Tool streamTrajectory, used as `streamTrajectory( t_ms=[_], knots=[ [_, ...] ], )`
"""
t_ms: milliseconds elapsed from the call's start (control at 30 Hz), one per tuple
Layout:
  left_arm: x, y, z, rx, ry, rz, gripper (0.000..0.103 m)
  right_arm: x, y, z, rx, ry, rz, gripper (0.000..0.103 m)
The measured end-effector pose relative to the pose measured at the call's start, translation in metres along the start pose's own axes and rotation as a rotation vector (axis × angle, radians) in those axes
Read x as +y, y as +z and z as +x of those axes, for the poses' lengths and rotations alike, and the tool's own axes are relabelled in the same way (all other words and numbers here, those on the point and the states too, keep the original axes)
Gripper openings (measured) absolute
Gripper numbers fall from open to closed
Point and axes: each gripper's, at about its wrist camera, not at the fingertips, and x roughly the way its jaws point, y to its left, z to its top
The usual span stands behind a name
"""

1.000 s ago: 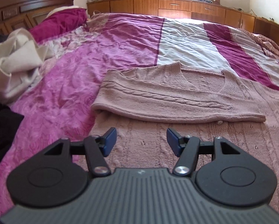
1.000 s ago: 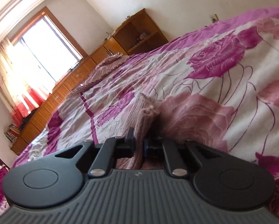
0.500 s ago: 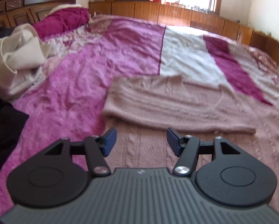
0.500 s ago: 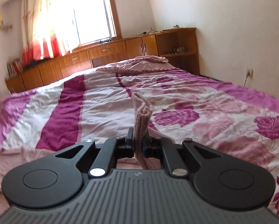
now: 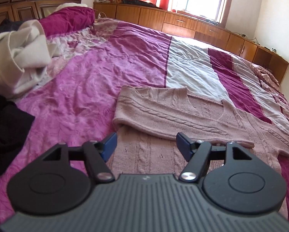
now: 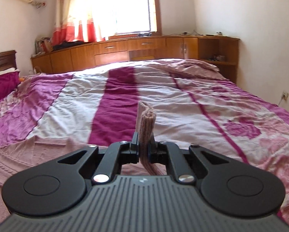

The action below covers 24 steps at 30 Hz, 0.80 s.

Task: Fold small clothes
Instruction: 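Lift the cuff with the right gripper and carry it across the body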

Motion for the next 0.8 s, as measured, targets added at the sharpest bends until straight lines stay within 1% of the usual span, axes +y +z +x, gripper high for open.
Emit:
streamTrajectory(
  t_ms=[167,233,300,400,467,533,567,667,800],
  knots=[
    [0.006,-0.003,0.004,0.009,-0.002,-0.016,0.070,0.045,0.003,-0.001,0.024,0.043,-0.005,0.008],
    [0.006,-0.004,0.003,0.000,0.003,-0.018,0.070,0.060,0.006,0.000,0.035,0.056,-0.005,0.008],
    [0.002,-0.005,-0.001,-0.020,0.013,0.009,0.070,0.076,0.010,-0.002,0.033,0.064,-0.022,0.008],
    [-0.008,-0.007,-0.007,-0.046,0.016,0.095,0.070,0.101,0.018,-0.001,0.024,0.067,-0.064,0.008],
    [-0.011,-0.007,-0.008,-0.053,0.017,0.123,0.070,0.116,0.024,0.001,0.028,0.067,-0.070,0.008],
    [-0.009,-0.009,-0.006,-0.048,0.009,0.119,0.070,0.129,0.031,0.003,0.026,0.078,-0.064,0.008],
    [-0.008,-0.009,-0.004,-0.043,0.003,0.118,0.072,0.136,0.035,0.004,0.025,0.083,-0.062,0.008],
    [-0.001,-0.011,0.003,-0.016,0.019,0.118,0.074,0.155,0.050,0.006,0.026,0.103,-0.031,0.008],
    [0.015,-0.011,0.009,0.016,0.018,0.068,0.074,0.191,0.073,0.004,-0.003,0.133,-0.058,0.008]
  ],
)
